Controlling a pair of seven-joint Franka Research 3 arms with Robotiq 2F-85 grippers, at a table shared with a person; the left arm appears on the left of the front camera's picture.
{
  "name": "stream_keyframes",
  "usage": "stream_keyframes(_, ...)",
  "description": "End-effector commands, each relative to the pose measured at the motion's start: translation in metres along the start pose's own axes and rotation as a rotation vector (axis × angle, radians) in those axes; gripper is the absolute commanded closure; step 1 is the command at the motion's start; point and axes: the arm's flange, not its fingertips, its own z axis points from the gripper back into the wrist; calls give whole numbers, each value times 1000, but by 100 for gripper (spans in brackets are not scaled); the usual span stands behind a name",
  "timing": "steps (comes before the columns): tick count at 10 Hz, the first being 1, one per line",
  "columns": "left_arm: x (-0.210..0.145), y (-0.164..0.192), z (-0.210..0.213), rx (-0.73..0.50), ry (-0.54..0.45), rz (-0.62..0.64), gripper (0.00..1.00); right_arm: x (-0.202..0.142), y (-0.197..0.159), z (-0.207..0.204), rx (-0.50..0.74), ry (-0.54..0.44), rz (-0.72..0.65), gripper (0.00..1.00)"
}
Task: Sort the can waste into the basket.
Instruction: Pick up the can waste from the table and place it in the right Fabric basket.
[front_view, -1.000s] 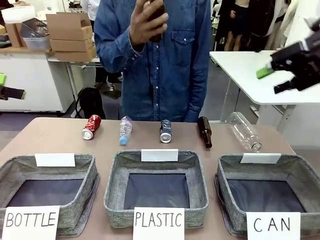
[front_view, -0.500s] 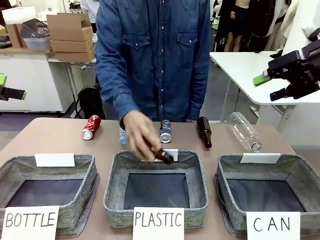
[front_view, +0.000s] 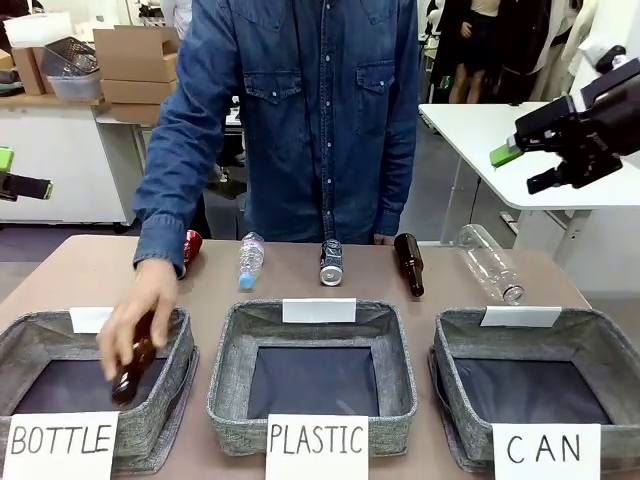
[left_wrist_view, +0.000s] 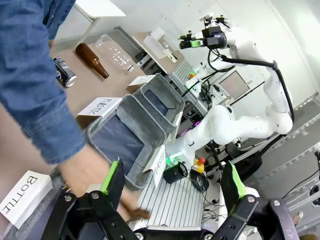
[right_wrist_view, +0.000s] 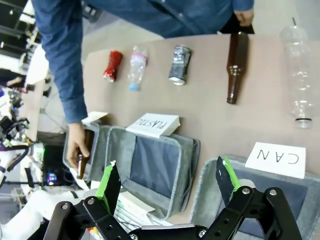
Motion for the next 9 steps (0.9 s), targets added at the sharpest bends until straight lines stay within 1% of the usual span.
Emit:
stream_keyframes(1,3,-1,0,-19,-18,-25,0,-8,-8,7,-12,-26,0,0)
stream_keyframes(9,3,-1,0,-19,-18,-25,0,-5,-7,-1,-9,2,13,0)
